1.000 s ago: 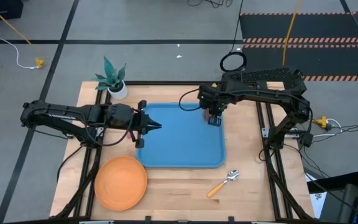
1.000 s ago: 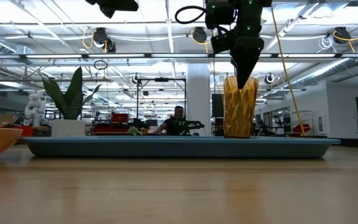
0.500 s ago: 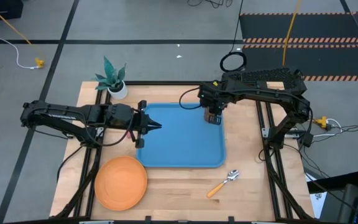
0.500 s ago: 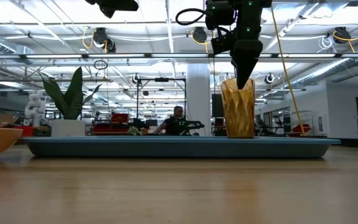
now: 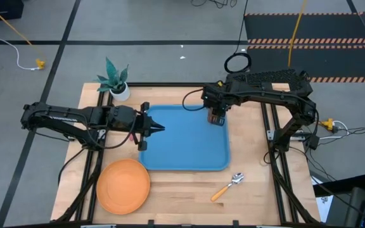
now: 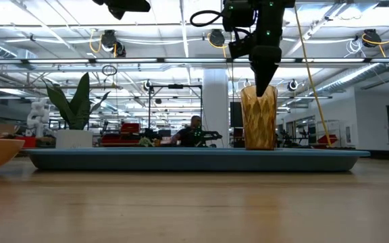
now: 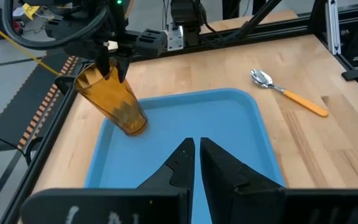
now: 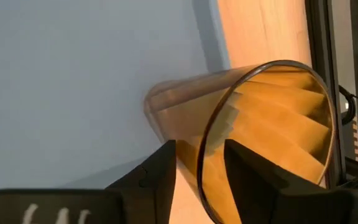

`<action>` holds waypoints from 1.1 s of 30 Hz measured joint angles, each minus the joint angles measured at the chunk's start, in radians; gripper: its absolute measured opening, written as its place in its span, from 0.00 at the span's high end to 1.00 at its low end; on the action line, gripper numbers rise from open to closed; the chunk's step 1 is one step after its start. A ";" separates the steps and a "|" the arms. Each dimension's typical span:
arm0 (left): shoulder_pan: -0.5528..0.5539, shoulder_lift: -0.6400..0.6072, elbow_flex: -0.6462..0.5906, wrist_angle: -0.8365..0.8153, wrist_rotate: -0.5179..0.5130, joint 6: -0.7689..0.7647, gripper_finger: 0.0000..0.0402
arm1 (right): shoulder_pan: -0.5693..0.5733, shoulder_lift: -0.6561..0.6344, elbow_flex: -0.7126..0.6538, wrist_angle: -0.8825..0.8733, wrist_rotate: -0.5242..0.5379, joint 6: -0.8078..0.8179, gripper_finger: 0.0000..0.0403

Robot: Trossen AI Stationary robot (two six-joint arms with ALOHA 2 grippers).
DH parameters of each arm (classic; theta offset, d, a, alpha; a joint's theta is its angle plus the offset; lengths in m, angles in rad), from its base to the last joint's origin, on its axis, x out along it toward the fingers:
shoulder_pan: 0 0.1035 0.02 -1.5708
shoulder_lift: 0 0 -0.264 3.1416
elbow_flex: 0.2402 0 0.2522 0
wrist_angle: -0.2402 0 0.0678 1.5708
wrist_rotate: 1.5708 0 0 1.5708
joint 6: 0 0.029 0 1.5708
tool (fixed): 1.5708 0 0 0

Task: Pick and place plate/cup/fork/spoon on tray
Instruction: Put the brown cup on the blue tray, then put the orange plate on the blue tray to the bottom left of the brown cup

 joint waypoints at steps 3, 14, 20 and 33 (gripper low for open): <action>0.000 0.000 0.000 0.000 0.000 0.000 0.92 | 0.005 0.000 0.000 0.001 0.000 0.020 0.64; 0.000 0.000 0.000 0.000 0.000 0.000 0.92 | 0.028 0.000 0.000 0.049 -0.004 0.118 0.56; 0.000 0.000 0.000 -0.001 0.000 -0.012 0.92 | 0.052 0.000 0.000 0.067 -0.001 0.092 0.56; 0.000 0.000 0.000 -0.002 0.000 -0.016 0.92 | 0.143 -0.015 0.000 0.179 0.172 0.058 0.56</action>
